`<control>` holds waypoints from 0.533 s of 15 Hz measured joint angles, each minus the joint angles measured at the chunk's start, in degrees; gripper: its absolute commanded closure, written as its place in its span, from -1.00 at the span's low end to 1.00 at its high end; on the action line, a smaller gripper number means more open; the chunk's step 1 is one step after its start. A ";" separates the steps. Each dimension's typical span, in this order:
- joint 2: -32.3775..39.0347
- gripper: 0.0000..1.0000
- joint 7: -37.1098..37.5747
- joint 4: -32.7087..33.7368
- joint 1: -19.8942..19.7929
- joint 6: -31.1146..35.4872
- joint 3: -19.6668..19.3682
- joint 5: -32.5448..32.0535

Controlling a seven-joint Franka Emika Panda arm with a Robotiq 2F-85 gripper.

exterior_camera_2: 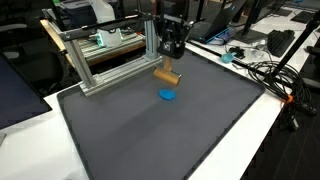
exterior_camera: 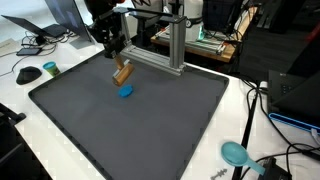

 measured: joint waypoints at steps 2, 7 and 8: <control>0.96 0.06 2.84 -0.10 0.07 1.73 0.05 0.54; 2.29 0.56 4.27 -0.14 0.10 4.17 0.08 0.69; 2.29 0.56 4.29 -0.13 0.10 4.18 0.08 0.69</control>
